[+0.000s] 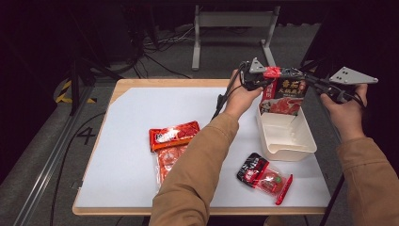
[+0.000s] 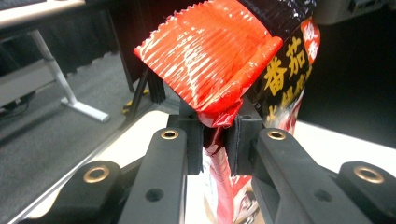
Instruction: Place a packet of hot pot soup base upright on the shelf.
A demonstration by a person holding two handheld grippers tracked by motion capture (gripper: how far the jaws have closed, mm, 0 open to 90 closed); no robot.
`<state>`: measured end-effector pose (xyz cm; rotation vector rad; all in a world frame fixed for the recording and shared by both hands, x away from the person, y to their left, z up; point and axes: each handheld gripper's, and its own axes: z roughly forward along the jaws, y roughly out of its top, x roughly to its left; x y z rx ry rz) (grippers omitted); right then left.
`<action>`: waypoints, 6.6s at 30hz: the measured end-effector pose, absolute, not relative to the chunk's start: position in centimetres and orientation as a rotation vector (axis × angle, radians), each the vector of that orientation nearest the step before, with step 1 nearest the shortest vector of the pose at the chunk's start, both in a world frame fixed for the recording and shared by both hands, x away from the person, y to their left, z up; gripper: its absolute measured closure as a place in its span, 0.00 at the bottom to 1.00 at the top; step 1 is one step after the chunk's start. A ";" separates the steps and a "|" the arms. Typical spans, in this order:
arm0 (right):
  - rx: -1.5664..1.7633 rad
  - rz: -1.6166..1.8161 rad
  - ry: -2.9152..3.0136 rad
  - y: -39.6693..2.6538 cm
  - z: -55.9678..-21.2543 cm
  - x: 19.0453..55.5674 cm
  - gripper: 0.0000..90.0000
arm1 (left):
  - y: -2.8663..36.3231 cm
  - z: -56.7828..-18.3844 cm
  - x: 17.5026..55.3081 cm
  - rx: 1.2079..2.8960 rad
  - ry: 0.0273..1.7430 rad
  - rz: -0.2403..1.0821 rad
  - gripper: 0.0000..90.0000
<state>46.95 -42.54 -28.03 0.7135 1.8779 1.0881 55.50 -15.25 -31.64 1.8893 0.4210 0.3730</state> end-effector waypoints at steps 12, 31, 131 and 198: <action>0.819 1.089 1.931 -42.7 -29.8 47.1 0.97 | -15.6 -32.5 55.7 1.959 0.432 0.378 0.87; 0.929 1.138 1.920 -42.9 -30.2 46.5 0.86 | -14.8 -32.2 55.1 1.952 0.468 0.373 0.70; 0.814 1.458 1.988 -34.3 -30.8 37.8 0.42 | 19.4 -44.7 46.4 1.941 1.070 0.202 0.27; 0.822 1.440 2.018 -33.3 -31.1 37.9 0.47 | 18.6 -37.3 42.0 1.805 0.952 0.195 1.00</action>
